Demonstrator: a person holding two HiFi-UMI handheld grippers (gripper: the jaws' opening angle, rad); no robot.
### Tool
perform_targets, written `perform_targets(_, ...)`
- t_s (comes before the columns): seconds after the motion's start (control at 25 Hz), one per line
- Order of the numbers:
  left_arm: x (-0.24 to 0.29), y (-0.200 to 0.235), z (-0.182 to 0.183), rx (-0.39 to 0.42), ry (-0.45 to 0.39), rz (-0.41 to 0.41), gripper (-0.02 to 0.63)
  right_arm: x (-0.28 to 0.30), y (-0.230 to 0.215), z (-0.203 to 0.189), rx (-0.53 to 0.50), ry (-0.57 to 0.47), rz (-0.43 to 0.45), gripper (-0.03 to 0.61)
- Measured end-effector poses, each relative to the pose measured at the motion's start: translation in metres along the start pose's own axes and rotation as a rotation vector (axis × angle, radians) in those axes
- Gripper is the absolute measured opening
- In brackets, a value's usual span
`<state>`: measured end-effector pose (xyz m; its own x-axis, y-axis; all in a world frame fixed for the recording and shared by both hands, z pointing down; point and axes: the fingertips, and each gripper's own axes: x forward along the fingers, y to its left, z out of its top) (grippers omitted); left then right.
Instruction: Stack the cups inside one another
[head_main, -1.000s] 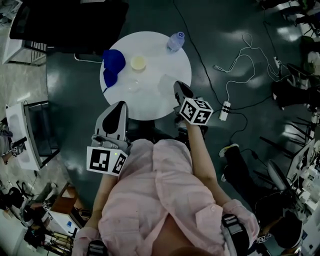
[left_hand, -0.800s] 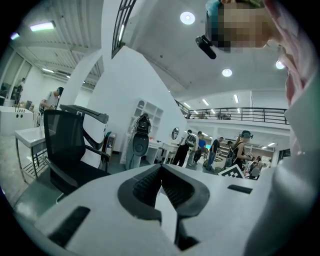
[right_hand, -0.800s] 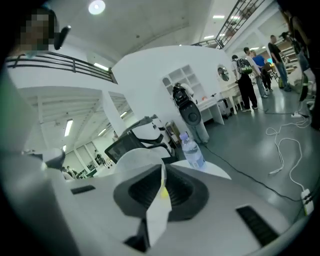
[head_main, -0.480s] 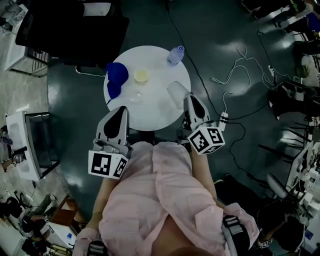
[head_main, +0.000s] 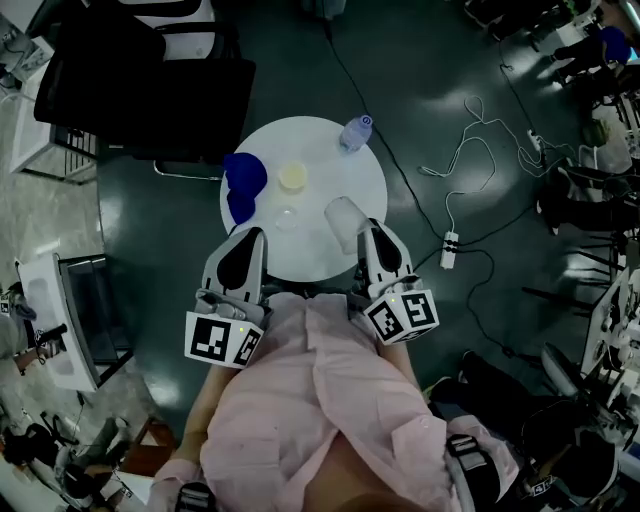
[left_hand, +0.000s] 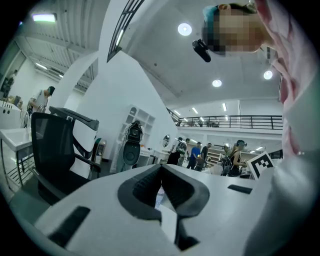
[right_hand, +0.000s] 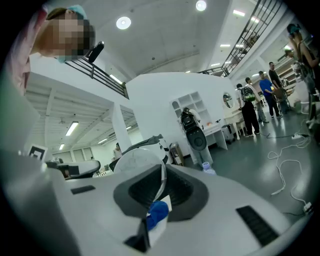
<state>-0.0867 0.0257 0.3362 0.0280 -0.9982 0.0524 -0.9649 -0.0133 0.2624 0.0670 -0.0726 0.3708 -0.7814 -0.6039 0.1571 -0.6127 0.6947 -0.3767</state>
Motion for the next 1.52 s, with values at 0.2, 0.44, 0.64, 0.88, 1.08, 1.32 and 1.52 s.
perform_targets(0.2,0.002,0.009,-0.008,-0.011,0.028,-0.03,0.018,0.001,0.002,-0.014,0.013,0.003,-0.045,0.04)
perform_targets(0.44,0.005,0.016,-0.012,-0.032,0.049,-0.039,0.018,0.0,0.0,-0.017,0.016,-0.001,-0.089,0.04)
perform_targets(0.64,0.011,0.014,-0.014,-0.042,0.057,-0.061,0.018,-0.003,-0.004,-0.017,0.014,0.004,-0.112,0.04)
perform_targets(0.88,0.013,0.009,-0.015,-0.047,0.057,-0.087,0.018,-0.007,-0.007,-0.017,0.014,0.003,-0.131,0.04)
perform_targets(1.08,0.013,0.012,-0.015,-0.049,0.054,-0.096,0.018,-0.008,-0.006,-0.017,0.013,-0.003,-0.143,0.04)
perform_targets(1.32,0.011,0.012,-0.012,-0.046,0.056,-0.112,0.018,-0.01,-0.002,-0.017,0.015,-0.012,-0.158,0.04)
perform_targets(1.52,0.005,0.017,-0.011,-0.041,0.055,-0.117,0.018,-0.011,0.003,-0.02,0.016,-0.018,-0.165,0.04)
